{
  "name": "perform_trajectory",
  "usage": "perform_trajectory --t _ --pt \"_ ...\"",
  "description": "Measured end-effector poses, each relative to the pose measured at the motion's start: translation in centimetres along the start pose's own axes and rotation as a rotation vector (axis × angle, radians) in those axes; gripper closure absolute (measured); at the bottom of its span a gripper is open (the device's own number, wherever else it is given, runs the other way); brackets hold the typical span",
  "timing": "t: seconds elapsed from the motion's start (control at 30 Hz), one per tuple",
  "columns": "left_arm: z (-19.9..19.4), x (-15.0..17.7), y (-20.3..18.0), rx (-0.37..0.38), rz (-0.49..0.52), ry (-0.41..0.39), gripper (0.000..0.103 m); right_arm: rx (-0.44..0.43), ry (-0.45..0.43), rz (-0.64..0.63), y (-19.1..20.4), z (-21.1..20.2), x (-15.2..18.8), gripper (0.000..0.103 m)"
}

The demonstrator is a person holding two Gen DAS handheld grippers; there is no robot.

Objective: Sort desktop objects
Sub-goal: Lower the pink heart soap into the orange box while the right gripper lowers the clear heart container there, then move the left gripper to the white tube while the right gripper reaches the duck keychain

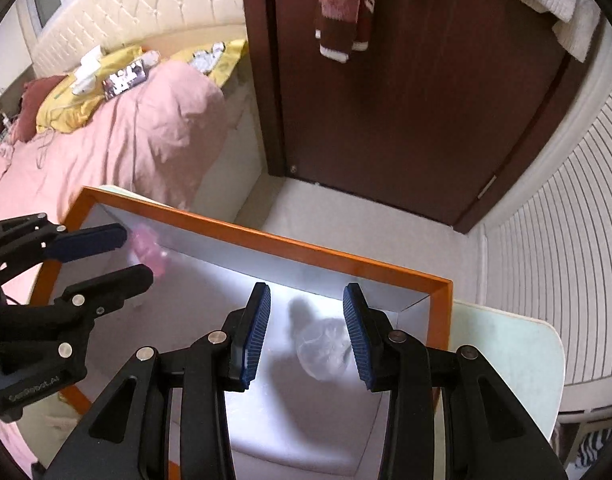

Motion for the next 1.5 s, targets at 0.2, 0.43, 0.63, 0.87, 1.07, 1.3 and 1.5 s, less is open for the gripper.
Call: perform_trajectory --t 0.2,0.43,0.63,0.87,1.07,1.3,1.5 --pt "-7.2 2.5 2.0 -0.080 -0.075 -0.139 0.042 -0.106 -0.154 0.100 -2.2 -6.2 0.7 0.063" --pt "-10.9 10.4 -0.3 -0.089 -0.166 -0.136 0.031 -0.223 -0.195 0.127 -3.7 -10.6 7.0 0.063" --pt "-10.6 15.4 -4.1 -0.103 -0.210 -0.099 0.022 -0.105 -0.097 0.043 -0.7 -9.1 14.4 0.063" --pt "-10.3 18.2 -7.5 -0.263 -0.153 -0.154 0.018 -0.016 -0.115 -0.024 1.2 -9.4 19.5 0.062" --pt "-9.5 19.6 -6.9 -0.316 -0.157 -0.128 0.018 -0.037 -0.105 0.003 1.2 -8.5 21.7 0.062" --pt "-8.2 21.1 -5.8 -0.305 -0.199 -0.082 0.018 -0.021 -0.107 -0.004 1.4 -7.7 22.4 0.008" --pt "-7.5 21.1 -6.3 -0.320 -0.160 -0.072 0.003 -0.017 -0.109 0.002 1.3 -7.6 22.4 0.000"
Point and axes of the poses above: each gripper's, at about its wrist camera, not at the fingertips, and z roughly the way its jaws point, y to its left, x to its underside, the point moved 1 cm from there along z, roughly the way its jaws point, and after that the axes turned 9 degrees about z, right-handed, at the moved point
